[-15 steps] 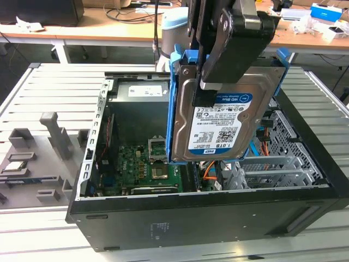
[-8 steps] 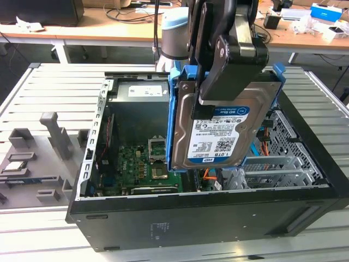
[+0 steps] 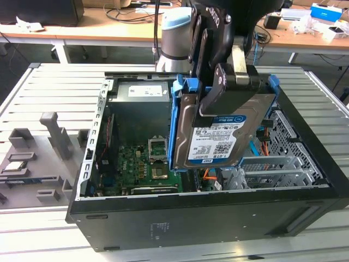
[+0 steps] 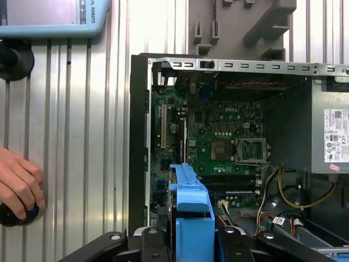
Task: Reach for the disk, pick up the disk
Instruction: 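Pick up the disk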
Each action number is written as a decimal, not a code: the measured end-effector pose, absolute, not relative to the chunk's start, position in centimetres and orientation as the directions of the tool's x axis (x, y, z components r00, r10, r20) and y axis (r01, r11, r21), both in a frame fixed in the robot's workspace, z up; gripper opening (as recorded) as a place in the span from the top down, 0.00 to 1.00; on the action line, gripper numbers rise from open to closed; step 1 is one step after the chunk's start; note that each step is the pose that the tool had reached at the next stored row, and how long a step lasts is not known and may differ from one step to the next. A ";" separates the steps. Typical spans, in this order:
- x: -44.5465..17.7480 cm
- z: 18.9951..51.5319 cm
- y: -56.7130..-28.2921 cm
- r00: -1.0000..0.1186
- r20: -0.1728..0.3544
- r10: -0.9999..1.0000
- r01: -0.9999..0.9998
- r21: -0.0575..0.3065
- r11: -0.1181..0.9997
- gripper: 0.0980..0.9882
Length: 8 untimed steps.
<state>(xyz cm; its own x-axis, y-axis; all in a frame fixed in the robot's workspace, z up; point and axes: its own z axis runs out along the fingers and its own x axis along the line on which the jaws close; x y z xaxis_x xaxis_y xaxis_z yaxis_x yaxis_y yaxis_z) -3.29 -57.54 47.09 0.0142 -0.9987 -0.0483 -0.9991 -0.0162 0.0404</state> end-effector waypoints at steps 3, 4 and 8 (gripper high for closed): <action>-2.6 46.7 -57.5 0.014 -0.048 -0.999 -0.999 0.041 -0.016 0.70; -2.3 46.7 -57.5 0.014 -0.048 -0.999 -0.999 0.041 -0.016 0.70; -0.8 46.7 -57.5 0.014 -0.048 -0.999 -0.999 0.040 -0.016 0.70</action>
<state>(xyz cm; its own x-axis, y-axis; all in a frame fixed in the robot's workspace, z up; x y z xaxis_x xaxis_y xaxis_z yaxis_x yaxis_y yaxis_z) -0.83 -57.54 46.66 0.0143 -0.9987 -0.0483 -0.9990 -0.0162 0.0405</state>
